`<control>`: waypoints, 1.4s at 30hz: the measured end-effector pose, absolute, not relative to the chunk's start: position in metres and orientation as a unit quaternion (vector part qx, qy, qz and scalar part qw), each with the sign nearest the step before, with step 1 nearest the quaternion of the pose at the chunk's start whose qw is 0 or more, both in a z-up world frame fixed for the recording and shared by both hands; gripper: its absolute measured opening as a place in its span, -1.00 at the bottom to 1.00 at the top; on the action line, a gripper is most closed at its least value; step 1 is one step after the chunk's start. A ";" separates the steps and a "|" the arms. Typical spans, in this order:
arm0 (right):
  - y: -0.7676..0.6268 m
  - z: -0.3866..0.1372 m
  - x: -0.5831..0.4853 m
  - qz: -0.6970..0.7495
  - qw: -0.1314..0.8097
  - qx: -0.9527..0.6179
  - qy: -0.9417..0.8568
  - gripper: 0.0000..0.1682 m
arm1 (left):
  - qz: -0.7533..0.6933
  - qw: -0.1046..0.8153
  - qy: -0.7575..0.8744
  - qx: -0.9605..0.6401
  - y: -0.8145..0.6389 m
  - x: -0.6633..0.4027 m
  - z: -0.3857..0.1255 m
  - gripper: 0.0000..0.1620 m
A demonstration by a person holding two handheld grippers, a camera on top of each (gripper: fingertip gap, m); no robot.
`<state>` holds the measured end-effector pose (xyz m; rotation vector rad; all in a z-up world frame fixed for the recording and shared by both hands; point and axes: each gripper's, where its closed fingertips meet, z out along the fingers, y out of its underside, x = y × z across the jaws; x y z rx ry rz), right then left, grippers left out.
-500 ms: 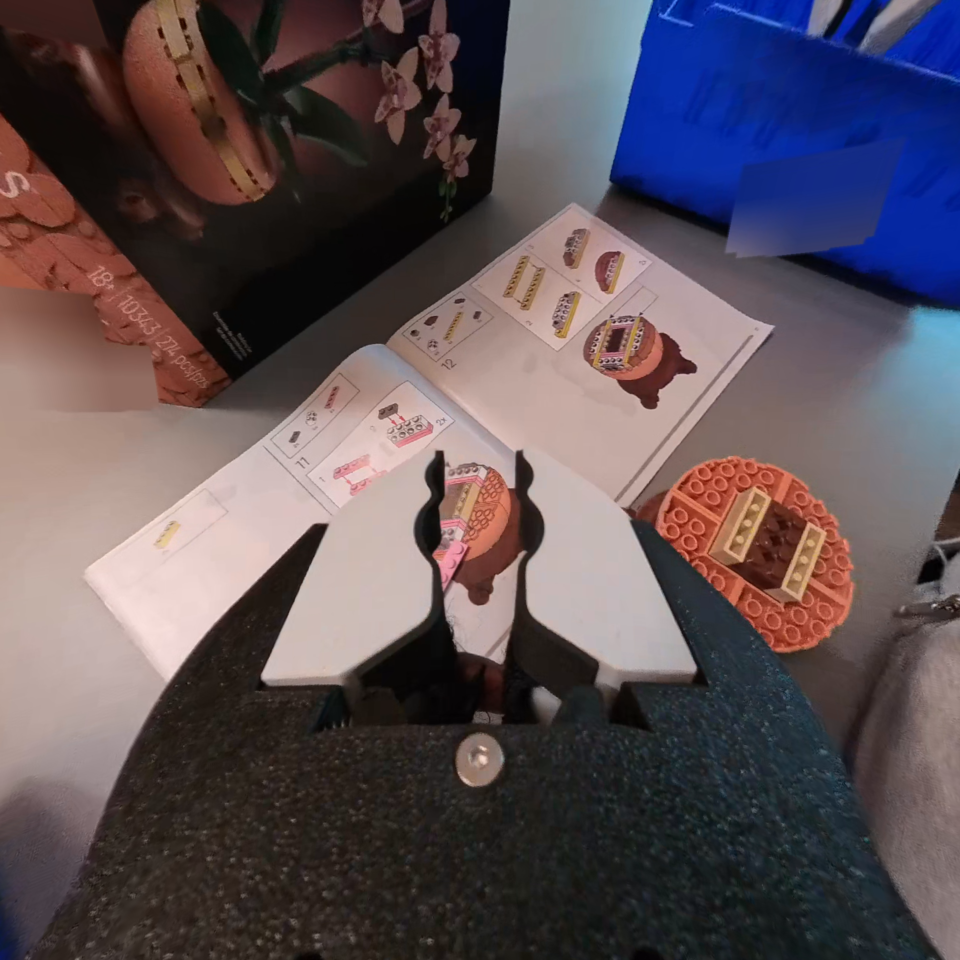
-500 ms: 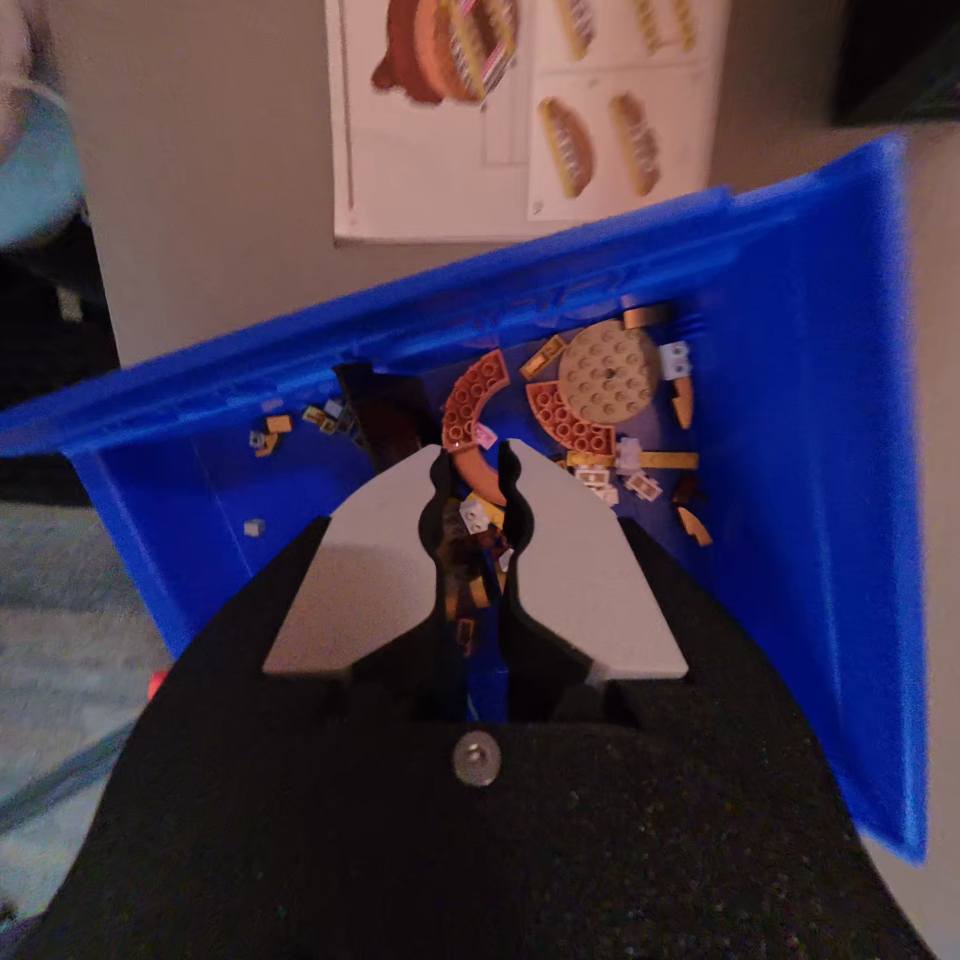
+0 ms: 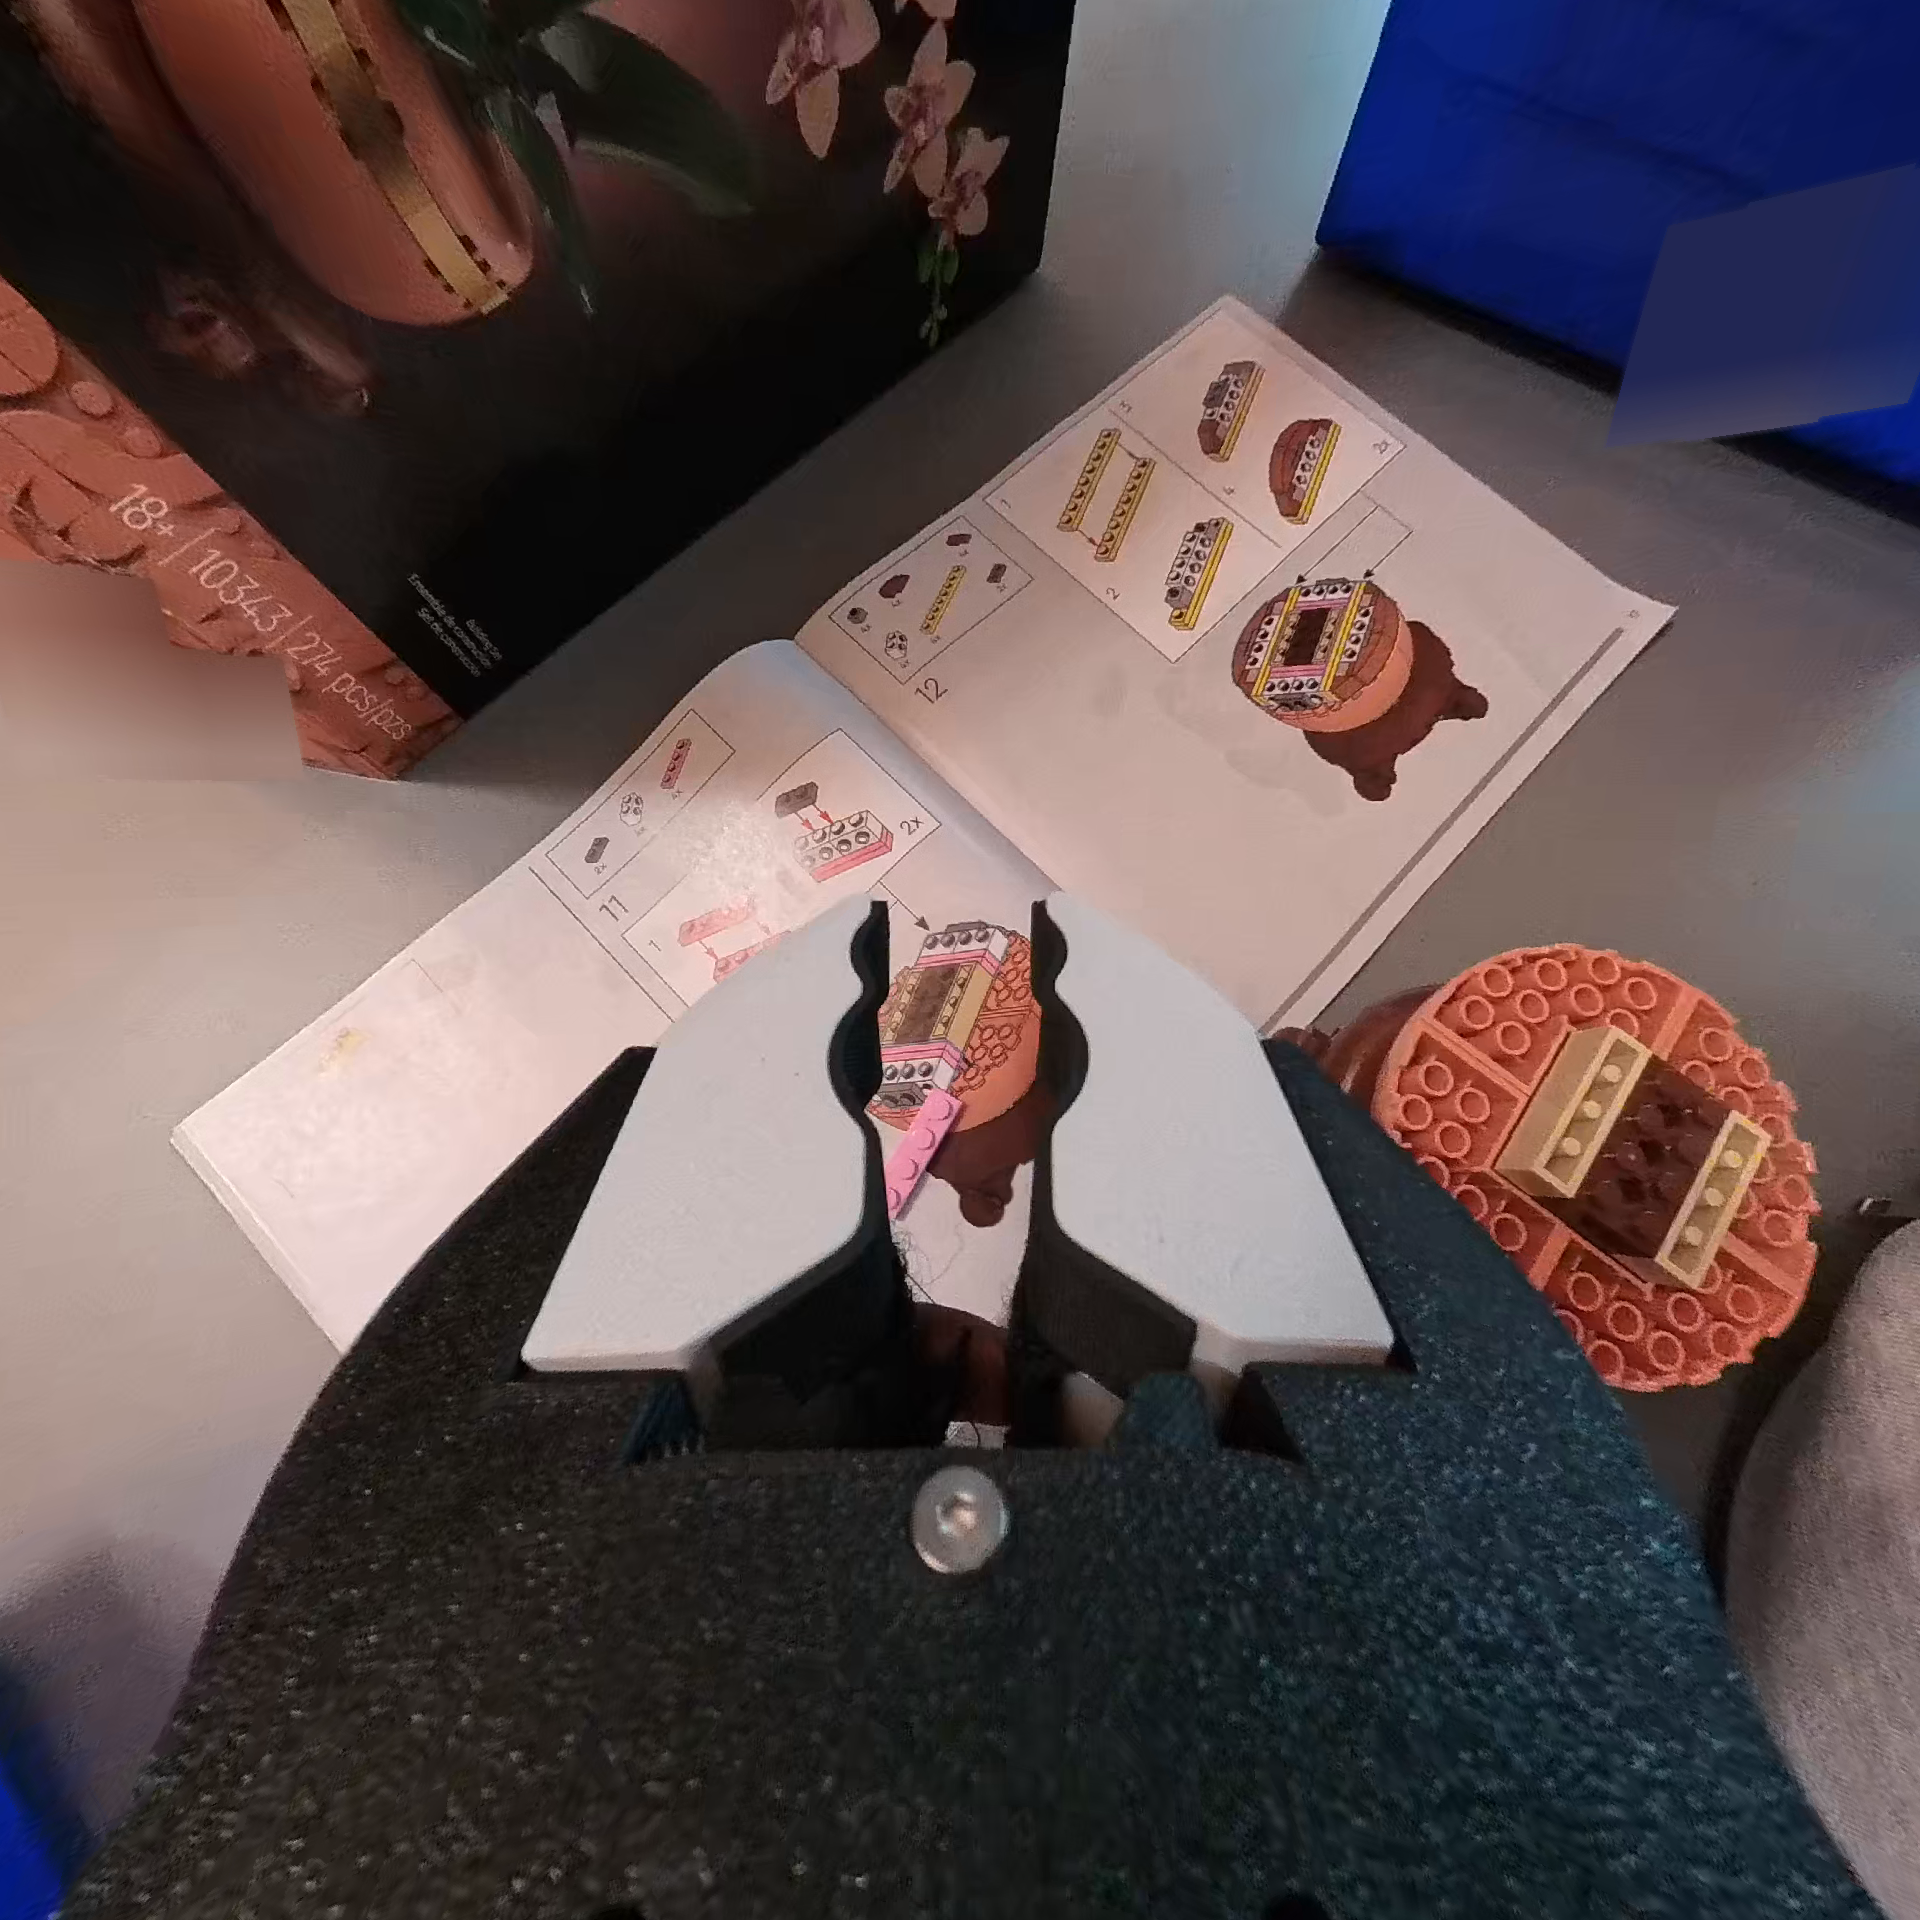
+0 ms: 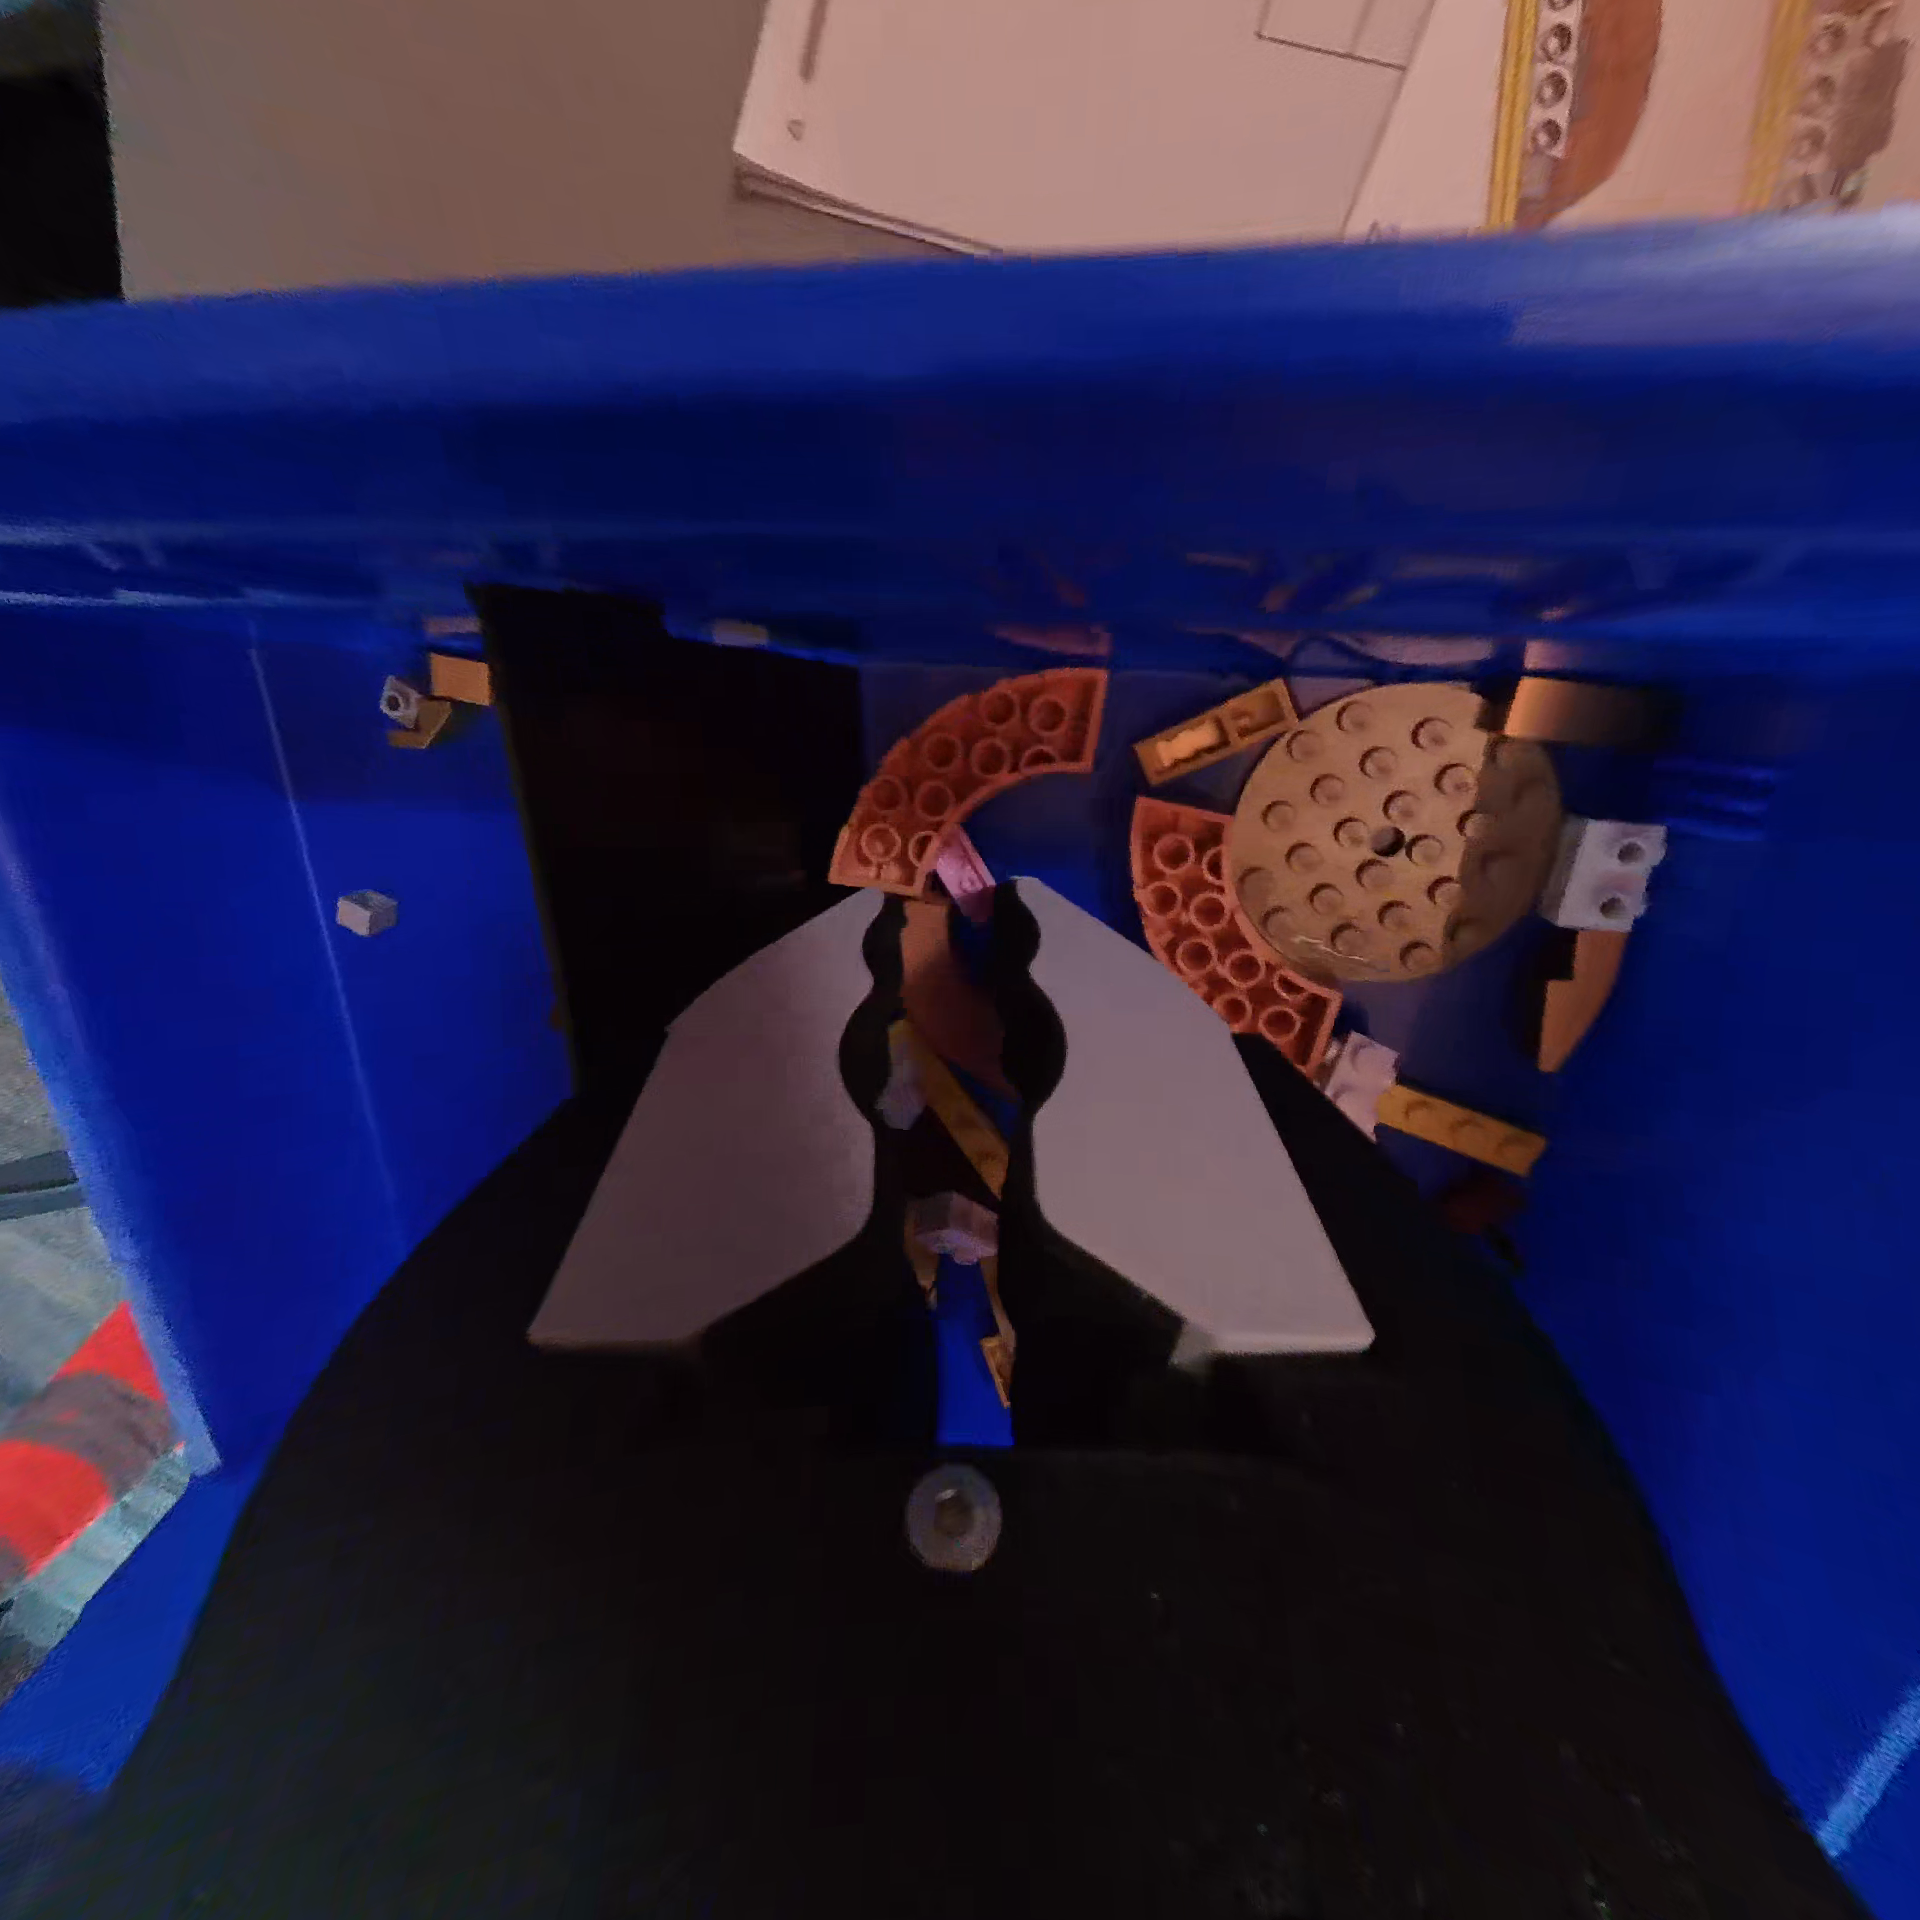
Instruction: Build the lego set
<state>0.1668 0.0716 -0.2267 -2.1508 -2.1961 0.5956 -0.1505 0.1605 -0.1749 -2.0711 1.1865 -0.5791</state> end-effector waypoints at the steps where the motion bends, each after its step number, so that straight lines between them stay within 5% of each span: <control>1: 0.072 -0.227 0.167 0.188 0.003 -0.685 -0.704 -0.78 | -0.223 0.337 0.454 -0.794 0.161 -0.150 -0.175 -0.68; 12: 0.076 -0.230 0.161 0.176 0.007 -0.670 -0.722 -0.87 | -0.227 0.335 0.455 -0.793 0.160 -0.150 -0.176 -0.68; 22: 0.068 -0.217 0.157 0.184 0.006 -0.654 -0.734 -0.74 | -0.224 0.338 0.457 -0.792 0.160 -0.150 -0.174 -0.68; 32: 0.066 -0.232 0.153 0.139 0.002 -0.629 -0.765 -0.89 | -0.225 0.349 0.449 -0.791 0.158 -0.156 -0.170 -0.68; 42: 0.092 -0.158 0.179 -0.011 0.119 -0.763 -0.635 -0.91 | -0.252 0.389 0.445 -0.766 0.145 -0.172 -0.157 -0.68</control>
